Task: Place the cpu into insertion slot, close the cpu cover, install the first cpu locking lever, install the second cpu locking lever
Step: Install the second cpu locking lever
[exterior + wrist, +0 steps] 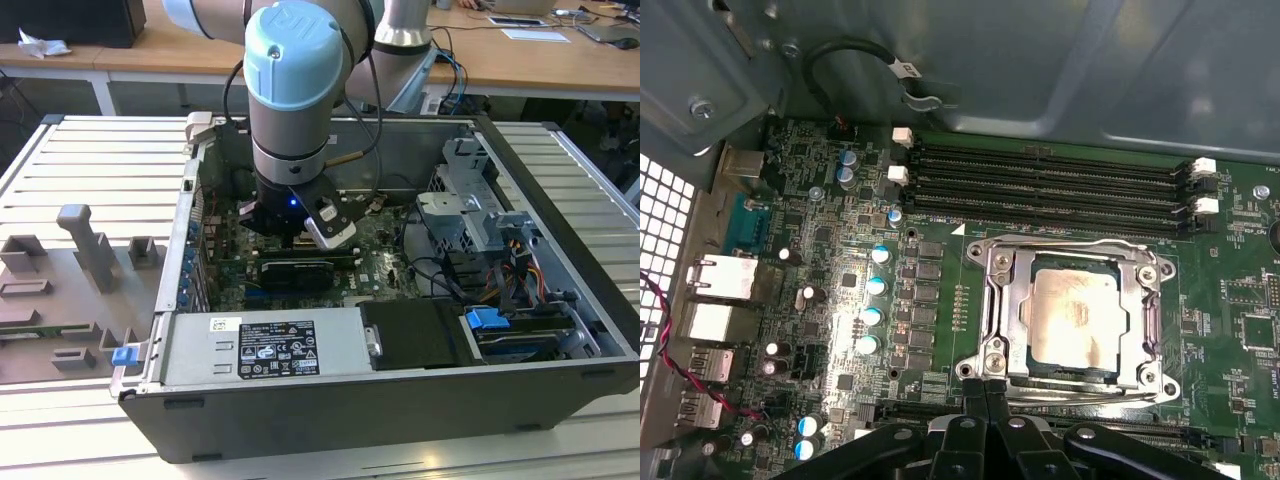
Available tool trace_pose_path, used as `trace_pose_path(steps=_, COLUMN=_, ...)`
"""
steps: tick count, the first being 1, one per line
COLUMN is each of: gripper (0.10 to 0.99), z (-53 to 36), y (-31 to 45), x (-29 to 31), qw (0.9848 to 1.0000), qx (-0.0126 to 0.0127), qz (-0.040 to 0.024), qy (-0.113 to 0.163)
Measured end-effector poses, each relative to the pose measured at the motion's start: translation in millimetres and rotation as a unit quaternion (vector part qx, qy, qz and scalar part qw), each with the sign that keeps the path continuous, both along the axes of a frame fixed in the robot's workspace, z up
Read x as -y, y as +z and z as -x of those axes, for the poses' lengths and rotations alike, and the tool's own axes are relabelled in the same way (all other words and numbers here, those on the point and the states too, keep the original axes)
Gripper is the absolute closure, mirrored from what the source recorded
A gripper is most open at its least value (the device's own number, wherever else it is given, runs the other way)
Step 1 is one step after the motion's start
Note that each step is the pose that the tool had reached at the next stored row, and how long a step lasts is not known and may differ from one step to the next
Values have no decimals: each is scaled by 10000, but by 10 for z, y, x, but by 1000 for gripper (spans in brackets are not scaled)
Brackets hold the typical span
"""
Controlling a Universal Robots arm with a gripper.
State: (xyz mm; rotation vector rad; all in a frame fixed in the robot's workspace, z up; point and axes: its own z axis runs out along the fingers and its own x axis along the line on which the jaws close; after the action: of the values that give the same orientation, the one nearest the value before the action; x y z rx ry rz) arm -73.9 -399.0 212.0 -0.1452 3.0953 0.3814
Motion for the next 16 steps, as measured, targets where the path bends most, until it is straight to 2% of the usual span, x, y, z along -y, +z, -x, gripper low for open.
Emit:
trace_pose_path(steps=9, gripper=980, z=0, y=0, x=2, qw=10000, qx=0, qz=-6, qy=1)
trace_pose_path(steps=16, gripper=980, z=14, y=-63, x=5, qw=10000, qx=4, qz=-63, qy=1)
